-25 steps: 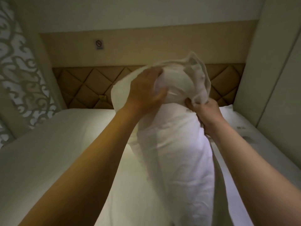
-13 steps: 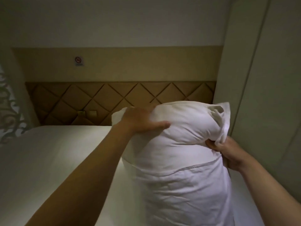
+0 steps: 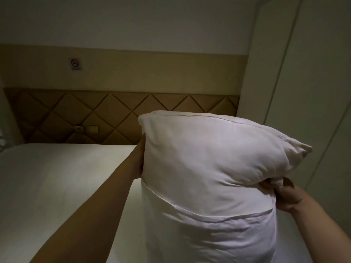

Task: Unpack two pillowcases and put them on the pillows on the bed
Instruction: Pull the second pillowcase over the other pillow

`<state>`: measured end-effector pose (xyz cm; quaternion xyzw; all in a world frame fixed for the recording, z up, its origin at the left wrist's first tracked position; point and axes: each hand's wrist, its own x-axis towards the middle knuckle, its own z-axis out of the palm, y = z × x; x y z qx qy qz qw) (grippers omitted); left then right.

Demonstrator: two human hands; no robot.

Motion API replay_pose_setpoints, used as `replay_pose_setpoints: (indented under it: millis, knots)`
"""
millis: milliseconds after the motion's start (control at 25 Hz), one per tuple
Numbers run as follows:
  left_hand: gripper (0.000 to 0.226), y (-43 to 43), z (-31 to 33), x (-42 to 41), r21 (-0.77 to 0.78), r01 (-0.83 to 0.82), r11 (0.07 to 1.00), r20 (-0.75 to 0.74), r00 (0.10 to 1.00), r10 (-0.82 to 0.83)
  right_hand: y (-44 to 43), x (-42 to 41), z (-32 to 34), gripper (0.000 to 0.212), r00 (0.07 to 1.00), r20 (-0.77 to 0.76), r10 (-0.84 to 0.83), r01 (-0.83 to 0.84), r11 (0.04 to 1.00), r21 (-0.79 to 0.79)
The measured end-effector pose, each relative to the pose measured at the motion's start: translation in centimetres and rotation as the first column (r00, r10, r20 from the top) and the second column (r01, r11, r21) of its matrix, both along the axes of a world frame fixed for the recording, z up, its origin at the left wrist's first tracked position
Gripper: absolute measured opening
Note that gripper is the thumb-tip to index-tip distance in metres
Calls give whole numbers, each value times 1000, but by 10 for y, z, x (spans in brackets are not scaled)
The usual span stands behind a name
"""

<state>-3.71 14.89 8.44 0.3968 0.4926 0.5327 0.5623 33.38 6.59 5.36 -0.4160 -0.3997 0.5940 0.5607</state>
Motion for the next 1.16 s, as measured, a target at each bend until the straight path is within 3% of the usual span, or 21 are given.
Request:
replay_pose_setpoints:
  millis: [120, 240, 440, 480, 520, 640, 720, 800, 880, 960, 1000, 1080, 1160]
  knots:
    - [34, -4, 23, 4, 46, 34, 998, -87, 996, -30, 8, -35, 38, 8, 985, 94, -147, 139, 986, 87]
    - [33, -6, 34, -9, 201, -73, 977, -322, 937, 136, 18, -68, 68, 25, 965, 124, -230, 195, 949, 246]
    - [35, -29, 69, -55, 382, -220, 898, -188, 932, 309, 17, -112, 105, 48, 965, 146, -220, 113, 842, 527]
    - [37, -33, 77, -63, 408, -205, 890, -184, 936, 300, 16, -116, 113, 42, 959, 162, -233, 105, 823, 559]
    - [37, -35, 86, -73, 423, -196, 885, -192, 935, 299, 18, -119, 119, 36, 949, 193, -251, 109, 832, 544]
    - [29, -31, 101, -97, 429, -160, 889, -236, 930, 281, 38, -126, 126, 45, 935, 250, -250, 163, 933, 321]
    - [26, -29, 96, -109, 413, -106, 905, -369, 889, 272, 42, -139, 113, 40, 934, 272, -232, 169, 957, 237]
    - [30, -26, 72, -116, 398, -51, 916, -468, 847, 251, 39, -147, 77, 29, 919, 326, -223, 185, 972, 144]
    - [34, -34, 48, -113, 380, 38, 924, -445, 883, 147, 25, -148, 30, 15, 916, 382, -123, 112, 992, 51]
    - [30, -37, 41, -106, 358, 154, 921, -490, 871, 45, 13, -149, -1, 21, 924, 383, -5, 9, 1000, -9]
    - [32, -37, 47, -99, 339, 253, 906, -610, 792, 8, 10, -148, -8, 25, 927, 374, 26, -21, 1000, -18]
    - [54, -38, 60, -75, 214, 496, 841, -872, 486, -64, 14, -147, -10, 29, 929, 364, 71, -77, 997, 2]
    - [81, -44, 60, -37, 74, 605, 793, -964, 246, -98, 17, -147, -5, 30, 910, 391, 139, -161, 987, 25]
